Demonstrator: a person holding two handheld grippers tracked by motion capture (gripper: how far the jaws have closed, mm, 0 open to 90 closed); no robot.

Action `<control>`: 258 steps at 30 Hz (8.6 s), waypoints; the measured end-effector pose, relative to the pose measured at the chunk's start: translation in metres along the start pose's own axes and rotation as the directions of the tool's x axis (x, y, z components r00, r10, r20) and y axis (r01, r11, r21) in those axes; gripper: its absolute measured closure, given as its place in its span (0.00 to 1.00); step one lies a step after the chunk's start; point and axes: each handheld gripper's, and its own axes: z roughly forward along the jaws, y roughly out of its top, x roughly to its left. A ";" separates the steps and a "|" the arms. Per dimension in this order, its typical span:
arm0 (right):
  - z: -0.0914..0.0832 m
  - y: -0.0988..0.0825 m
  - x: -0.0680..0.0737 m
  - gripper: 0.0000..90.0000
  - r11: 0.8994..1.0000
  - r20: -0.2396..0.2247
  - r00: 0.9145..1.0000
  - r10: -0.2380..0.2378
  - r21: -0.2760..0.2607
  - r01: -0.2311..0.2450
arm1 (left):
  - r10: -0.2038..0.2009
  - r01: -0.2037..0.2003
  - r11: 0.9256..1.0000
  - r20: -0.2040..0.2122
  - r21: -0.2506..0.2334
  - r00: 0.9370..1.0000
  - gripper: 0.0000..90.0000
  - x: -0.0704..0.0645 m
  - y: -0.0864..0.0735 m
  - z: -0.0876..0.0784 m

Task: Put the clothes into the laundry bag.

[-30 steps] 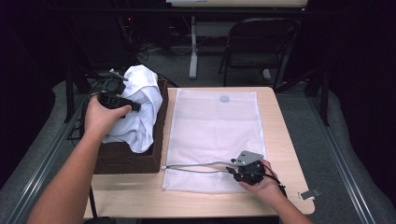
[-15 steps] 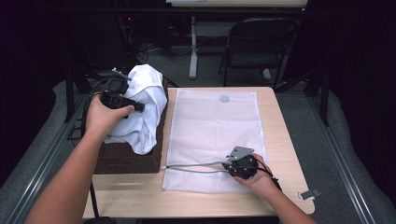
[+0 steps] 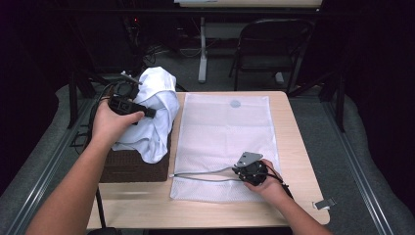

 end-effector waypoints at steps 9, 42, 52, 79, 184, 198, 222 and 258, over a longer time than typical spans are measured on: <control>0.001 -0.001 -0.004 0.98 1.000 -0.035 0.999 0.025 -0.002 -0.025 | 0.032 -0.032 0.999 0.027 0.002 0.999 0.65 -0.014 0.003 0.003; -0.011 0.024 -0.037 0.99 0.993 -0.116 0.987 0.110 -0.038 -0.115 | 0.084 -0.085 0.996 0.066 0.010 0.994 0.65 -0.031 0.001 0.010; -0.018 0.034 -0.049 0.99 0.991 -0.150 0.981 0.120 -0.048 -0.128 | 0.115 -0.114 0.993 0.088 -0.022 0.989 0.65 -0.037 -0.019 0.007; -0.025 0.061 -0.077 0.99 0.982 -0.203 0.967 0.155 -0.079 -0.174 | 0.153 -0.136 0.983 0.145 -0.124 0.977 0.65 -0.067 -0.063 0.000; -0.022 0.049 -0.067 0.99 0.962 -0.172 0.964 0.204 -0.148 -0.230 | 0.389 -0.383 0.920 0.307 -0.083 0.868 0.65 -0.142 -0.144 0.116; -0.024 0.054 -0.064 0.99 0.957 -0.161 0.965 0.206 -0.171 -0.233 | 0.406 -0.414 0.909 0.321 -0.046 0.856 0.65 -0.149 -0.147 0.128; -0.047 0.066 -0.054 0.99 0.957 -0.147 0.977 0.157 -0.222 -0.187 | 0.373 -0.395 0.919 0.341 -0.005 0.863 0.65 -0.149 -0.145 0.147; -0.068 0.074 -0.045 0.99 0.951 -0.155 0.981 0.118 -0.268 -0.156 | 0.275 -0.302 0.953 0.326 0.031 0.904 0.65 -0.153 -0.119 0.151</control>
